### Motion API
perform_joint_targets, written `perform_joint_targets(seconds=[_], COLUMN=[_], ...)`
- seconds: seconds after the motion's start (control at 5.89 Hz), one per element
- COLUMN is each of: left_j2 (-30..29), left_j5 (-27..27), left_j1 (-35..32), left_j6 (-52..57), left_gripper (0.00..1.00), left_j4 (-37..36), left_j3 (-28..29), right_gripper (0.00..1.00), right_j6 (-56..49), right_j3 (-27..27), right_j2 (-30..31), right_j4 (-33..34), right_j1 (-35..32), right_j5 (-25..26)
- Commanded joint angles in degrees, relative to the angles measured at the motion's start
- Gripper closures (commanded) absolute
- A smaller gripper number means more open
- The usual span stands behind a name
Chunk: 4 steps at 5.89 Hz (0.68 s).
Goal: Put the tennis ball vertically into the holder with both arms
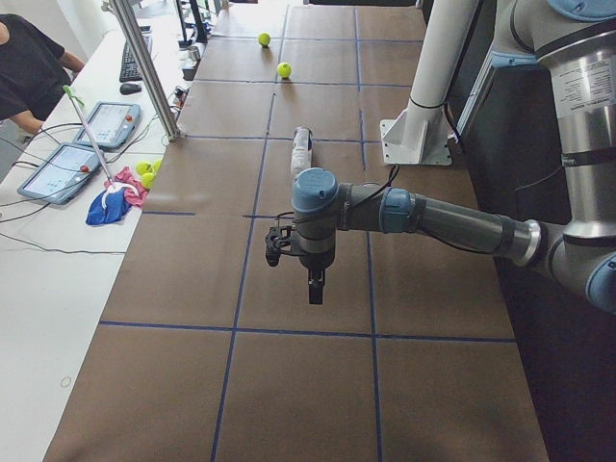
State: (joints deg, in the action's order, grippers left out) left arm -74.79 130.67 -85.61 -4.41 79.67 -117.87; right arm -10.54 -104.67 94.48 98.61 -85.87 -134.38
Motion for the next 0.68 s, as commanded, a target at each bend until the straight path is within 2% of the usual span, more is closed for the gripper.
perform_joint_targets(seconds=[0.0, 0.51], left_j2=[0.1, 0.0], left_j5=[0.0, 0.1], left_j1=[0.1, 0.2], left_j6=[0.1, -0.2], left_gripper=[0.00, 0.00], left_j4=[0.0, 0.2], left_j3=[-0.1, -0.4], right_gripper=[0.00, 0.00], right_j6=[0.0, 0.6], right_j3=[0.2, 0.7], right_j2=[0.1, 0.0], right_j4=[0.0, 0.1], right_j1=[0.0, 0.0], right_j5=[0.0, 0.1])
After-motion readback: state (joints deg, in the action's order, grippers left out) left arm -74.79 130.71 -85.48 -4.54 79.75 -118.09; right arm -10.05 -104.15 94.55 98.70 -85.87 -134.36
